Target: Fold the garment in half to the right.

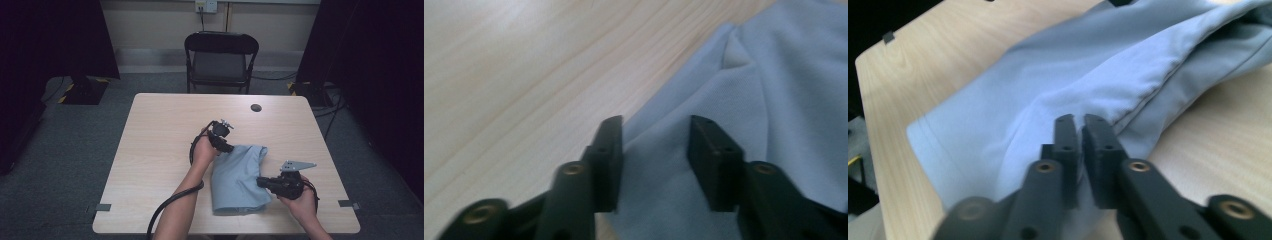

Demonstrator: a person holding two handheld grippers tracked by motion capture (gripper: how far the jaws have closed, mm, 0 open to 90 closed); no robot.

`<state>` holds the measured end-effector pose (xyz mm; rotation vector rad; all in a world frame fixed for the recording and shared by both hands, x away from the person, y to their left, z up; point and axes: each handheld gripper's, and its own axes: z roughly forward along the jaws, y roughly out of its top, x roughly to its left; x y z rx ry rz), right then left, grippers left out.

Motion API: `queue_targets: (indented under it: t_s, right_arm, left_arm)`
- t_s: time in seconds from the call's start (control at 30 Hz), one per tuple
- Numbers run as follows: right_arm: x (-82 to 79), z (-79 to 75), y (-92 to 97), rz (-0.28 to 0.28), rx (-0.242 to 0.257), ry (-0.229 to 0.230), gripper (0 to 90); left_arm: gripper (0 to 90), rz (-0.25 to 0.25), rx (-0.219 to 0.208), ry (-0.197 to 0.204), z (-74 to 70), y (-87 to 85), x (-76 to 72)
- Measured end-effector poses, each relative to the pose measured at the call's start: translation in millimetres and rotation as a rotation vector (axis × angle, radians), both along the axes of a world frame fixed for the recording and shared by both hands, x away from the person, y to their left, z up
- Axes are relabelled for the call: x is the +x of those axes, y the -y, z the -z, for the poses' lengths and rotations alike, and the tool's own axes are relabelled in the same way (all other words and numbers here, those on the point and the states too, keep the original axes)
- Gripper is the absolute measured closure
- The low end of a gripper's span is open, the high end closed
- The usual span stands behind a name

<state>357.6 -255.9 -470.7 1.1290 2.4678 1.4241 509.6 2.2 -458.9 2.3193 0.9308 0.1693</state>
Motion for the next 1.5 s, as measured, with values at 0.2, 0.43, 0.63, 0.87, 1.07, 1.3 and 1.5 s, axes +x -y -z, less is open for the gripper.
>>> queue_targets:
  t_s: [0.2, 0.43, 0.63, 0.87, 1.07, 1.3, 1.5]
  right_arm:
    - [-9.5, 8.9, 14.3, 0.013, 0.018, -0.039, 88.7]
    - [-19.6, 15.2, 24.9, 0.012, -0.017, -0.041, 88.4]
    - [-18.6, 8.6, 28.2, 0.074, -0.011, 0.062, 44.7]
    - [-12.1, 5.1, 31.5, 0.074, 0.016, 0.113, 21.8]
    - [-6.5, 8.1, 32.1, 0.065, -0.007, 0.141, 13.8]
    - [-4.1, 6.6, 31.6, 0.045, -0.02, 0.158, 11.9]
    - [-2.5, 8.3, 33.7, 0.035, -0.044, 0.157, 10.8]
  left_arm:
    - [89.6, -0.083, -0.019, -0.023, 10.1, -15.2, 0.6]
    - [88.5, -0.14, -0.065, -0.009, 7.8, -32.6, -5.1]
    - [27.7, -0.112, -0.113, 0.1, 5.5, -45.3, -12.2]
    - [15.6, -0.088, -0.125, 0.166, 0.6, -63.1, -22.6]
    - [15.3, -0.066, -0.124, 0.188, -1.4, -72.9, -30.9]
    - [15.3, -0.047, -0.126, 0.187, 0.6, -80.5, -37.8]
    - [15.3, -0.032, -0.14, 0.178, 2.7, -84.9, -44.3]
